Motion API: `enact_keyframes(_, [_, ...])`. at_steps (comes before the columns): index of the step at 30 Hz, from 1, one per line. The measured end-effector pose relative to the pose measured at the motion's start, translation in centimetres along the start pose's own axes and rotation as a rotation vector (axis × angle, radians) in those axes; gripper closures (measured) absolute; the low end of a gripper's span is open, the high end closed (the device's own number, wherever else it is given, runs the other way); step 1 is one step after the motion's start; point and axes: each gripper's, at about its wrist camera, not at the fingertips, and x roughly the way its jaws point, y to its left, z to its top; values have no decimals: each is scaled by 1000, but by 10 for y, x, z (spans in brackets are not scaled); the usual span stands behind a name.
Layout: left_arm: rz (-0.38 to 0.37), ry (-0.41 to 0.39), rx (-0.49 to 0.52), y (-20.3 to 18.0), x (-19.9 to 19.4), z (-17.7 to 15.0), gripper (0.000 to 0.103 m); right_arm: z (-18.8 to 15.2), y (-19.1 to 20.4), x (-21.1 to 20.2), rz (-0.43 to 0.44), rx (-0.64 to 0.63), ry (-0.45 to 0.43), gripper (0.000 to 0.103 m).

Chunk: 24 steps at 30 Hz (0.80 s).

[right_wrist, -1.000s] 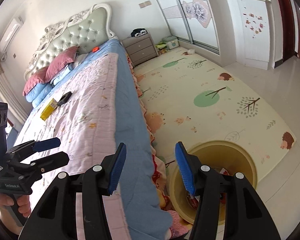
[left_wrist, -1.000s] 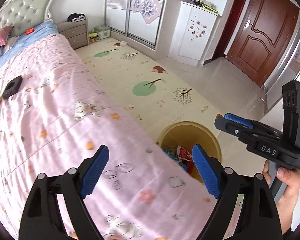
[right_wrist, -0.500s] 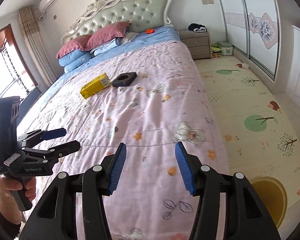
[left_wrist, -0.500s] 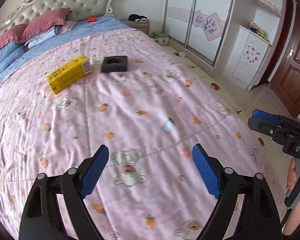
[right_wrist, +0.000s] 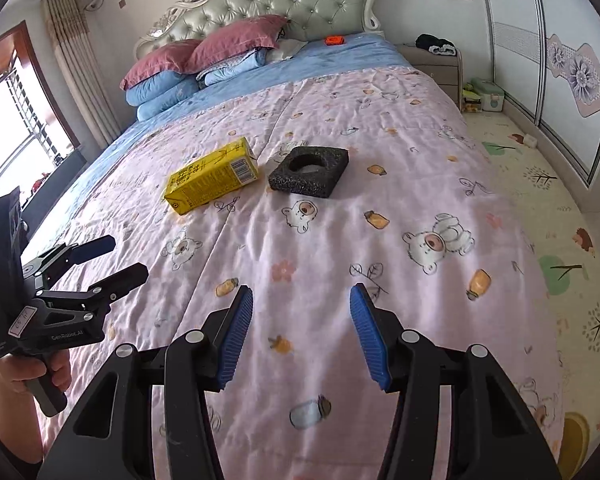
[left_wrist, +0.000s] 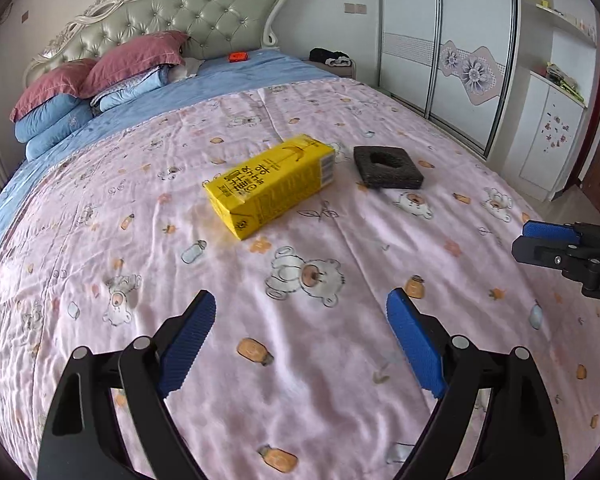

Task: Collect trash
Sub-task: 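Return to the bed and grasp the yellow milk carton with the left tool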

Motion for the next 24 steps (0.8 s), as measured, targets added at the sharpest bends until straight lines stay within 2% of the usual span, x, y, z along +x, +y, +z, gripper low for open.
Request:
enact_keyframes(6, [-7,-38,42,26,24,25,11,30,-9,36,-24,33,20,52])
enact_keyframes(8, [-30,-46,58,32,32,34,7,40,-12,48,-28,42,20,48])
enact_keyframes(13, [-41,-72,142,39,52,46,6,56,-19,80,-50,57,42,48])
enact_keyframes(19, [-92,-86,207,49,69,60,6,72,-28,89,-53,87,29,48])
enact_keyframes(24, [-160,-54,252,43,87,70,5,90,-34,97,-56,118,14,49])
